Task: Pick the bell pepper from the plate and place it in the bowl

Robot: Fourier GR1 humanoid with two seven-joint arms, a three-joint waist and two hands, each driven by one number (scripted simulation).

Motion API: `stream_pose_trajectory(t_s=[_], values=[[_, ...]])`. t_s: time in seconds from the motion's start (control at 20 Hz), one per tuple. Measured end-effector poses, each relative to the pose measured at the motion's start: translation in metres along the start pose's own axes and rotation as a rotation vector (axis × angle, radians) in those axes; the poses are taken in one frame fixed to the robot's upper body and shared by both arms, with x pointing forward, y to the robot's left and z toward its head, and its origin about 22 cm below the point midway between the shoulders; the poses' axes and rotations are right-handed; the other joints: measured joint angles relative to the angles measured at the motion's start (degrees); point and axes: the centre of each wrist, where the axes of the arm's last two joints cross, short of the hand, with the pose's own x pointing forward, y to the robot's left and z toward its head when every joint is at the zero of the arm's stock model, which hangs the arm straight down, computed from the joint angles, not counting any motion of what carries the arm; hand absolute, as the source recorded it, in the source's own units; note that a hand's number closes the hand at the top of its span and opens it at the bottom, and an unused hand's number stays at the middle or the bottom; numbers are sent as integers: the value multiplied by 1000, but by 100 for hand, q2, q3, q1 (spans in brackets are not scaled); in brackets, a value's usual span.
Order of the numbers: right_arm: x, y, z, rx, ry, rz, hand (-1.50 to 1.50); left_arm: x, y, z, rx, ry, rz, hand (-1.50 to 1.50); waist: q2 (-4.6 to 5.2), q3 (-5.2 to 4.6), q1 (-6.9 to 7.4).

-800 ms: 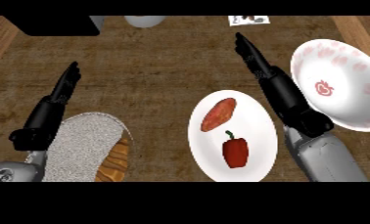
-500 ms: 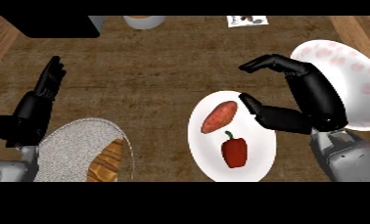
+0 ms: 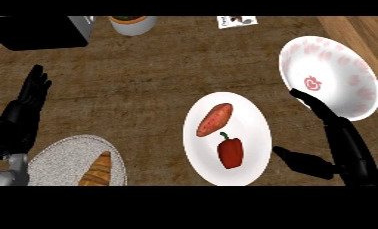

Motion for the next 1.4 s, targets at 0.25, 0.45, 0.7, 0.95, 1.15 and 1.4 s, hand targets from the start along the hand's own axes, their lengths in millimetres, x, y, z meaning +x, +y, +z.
stream_pose_trajectory(t_s=[0.25,0.45,0.7,0.95,1.15,1.4], values=[[18,9,62,-42,74,66,-150,13,-6,-7,-13,-4,9,0,52,17,152],[49,-9,75,-76,122,91,-150,19,-15,-9,-43,-14,14,0,92,22,315],[74,-24,52,-75,158,169,-150,23,-17,-12,-59,-16,16,0,121,25,442],[89,-32,25,61,196,235,-150,25,-22,-14,-72,-22,20,0,144,21,537],[91,-27,2,187,225,270,-150,28,-25,-18,-74,-30,15,0,155,20,567],[87,-14,-26,342,264,288,-150,27,-26,-19,-75,-28,12,0,152,23,575]])
